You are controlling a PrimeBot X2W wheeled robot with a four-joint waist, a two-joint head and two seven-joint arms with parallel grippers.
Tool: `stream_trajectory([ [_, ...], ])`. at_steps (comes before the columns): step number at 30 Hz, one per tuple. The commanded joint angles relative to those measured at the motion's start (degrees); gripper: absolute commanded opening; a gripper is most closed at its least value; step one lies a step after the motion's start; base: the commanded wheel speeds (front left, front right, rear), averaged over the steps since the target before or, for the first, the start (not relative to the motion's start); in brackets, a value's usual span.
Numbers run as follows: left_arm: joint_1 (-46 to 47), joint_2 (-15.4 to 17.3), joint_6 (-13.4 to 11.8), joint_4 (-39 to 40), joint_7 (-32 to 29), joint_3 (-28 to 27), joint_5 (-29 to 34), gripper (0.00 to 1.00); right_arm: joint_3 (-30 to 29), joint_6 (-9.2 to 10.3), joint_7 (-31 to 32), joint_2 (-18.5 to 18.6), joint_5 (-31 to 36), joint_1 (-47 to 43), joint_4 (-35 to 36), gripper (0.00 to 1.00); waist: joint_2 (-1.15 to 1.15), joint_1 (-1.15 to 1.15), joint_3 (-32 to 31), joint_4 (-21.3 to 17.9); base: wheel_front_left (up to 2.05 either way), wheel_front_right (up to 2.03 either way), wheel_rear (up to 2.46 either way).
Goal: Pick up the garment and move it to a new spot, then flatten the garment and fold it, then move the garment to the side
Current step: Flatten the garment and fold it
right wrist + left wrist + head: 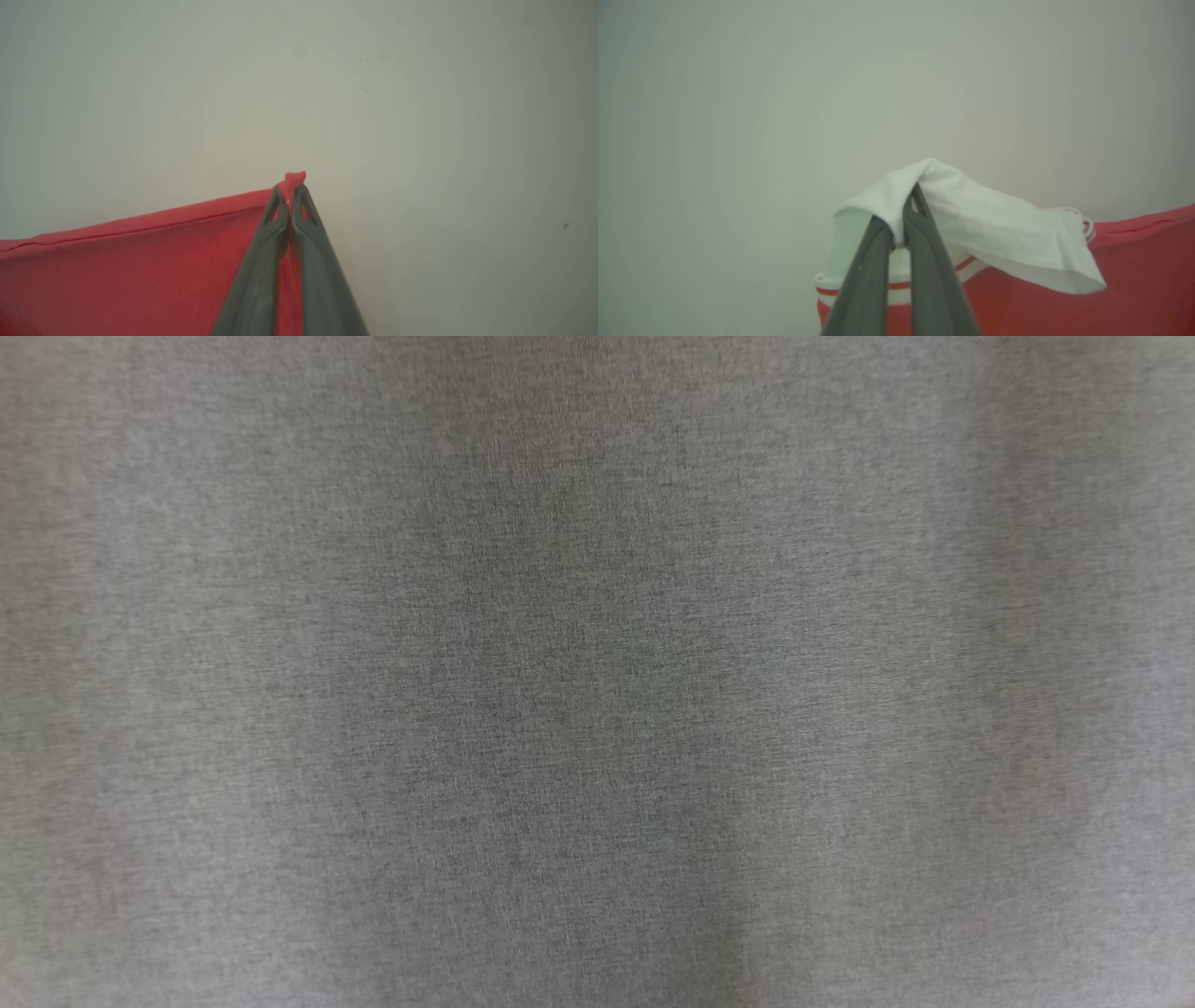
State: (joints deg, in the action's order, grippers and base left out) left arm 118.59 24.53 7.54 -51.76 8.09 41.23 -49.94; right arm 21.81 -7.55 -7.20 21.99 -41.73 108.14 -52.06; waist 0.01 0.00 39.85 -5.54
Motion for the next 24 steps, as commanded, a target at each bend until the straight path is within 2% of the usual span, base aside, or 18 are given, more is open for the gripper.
stream_trajectory([
  [1,-1.6,0.3,-0.1,0.3,0.4,0.4,-0.9,0.00,0.5,0.14,-0.6,0.2,-0.7,-1.5,0.3,0.00,-0.01,0.00,-0.9,0.1,0.00,0.00,0.00],
  [6,-9.7,2.7,-0.1,3.9,3.0,1.8,-5.4,0.00,3.7,0.14,-2.6,0.8,-4.4,-8.9,4.1,0.00,-0.01,0.00,-4.8,0.0,0.00,0.00,0.00],
  [14,-29.3,5.9,-0.5,14.3,6.8,1.1,-9.0,0.00,8.2,0.14,-4.0,6.0,-9.6,-26.2,14.1,0.00,-0.01,0.00,-12.7,0.9,0.00,0.00,0.00],
  [17,-37.8,7.1,-2.9,21.2,7.1,-1.0,-9.5,0.00,8.3,0.14,-4.6,8.5,-11.2,-33.6,19.2,0.00,-0.01,0.00,-15.3,1.3,0.00,0.00,0.00],
  [21,-50.8,8.5,-7.5,33.2,7.1,-6.2,-8.3,0.00,6.7,0.14,-5.0,11.1,-12.4,-45.0,25.4,0.00,-0.01,0.00,-18.3,1.5,0.00,0.00,0.00],
  [24,-61.8,9.4,-11.0,41.5,7.1,-9.2,-7.3,0.00,4.9,0.14,-5.5,11.6,-12.5,-54.1,29.7,0.00,-0.01,0.00,-20.2,1.0,0.00,0.00,0.00],
])
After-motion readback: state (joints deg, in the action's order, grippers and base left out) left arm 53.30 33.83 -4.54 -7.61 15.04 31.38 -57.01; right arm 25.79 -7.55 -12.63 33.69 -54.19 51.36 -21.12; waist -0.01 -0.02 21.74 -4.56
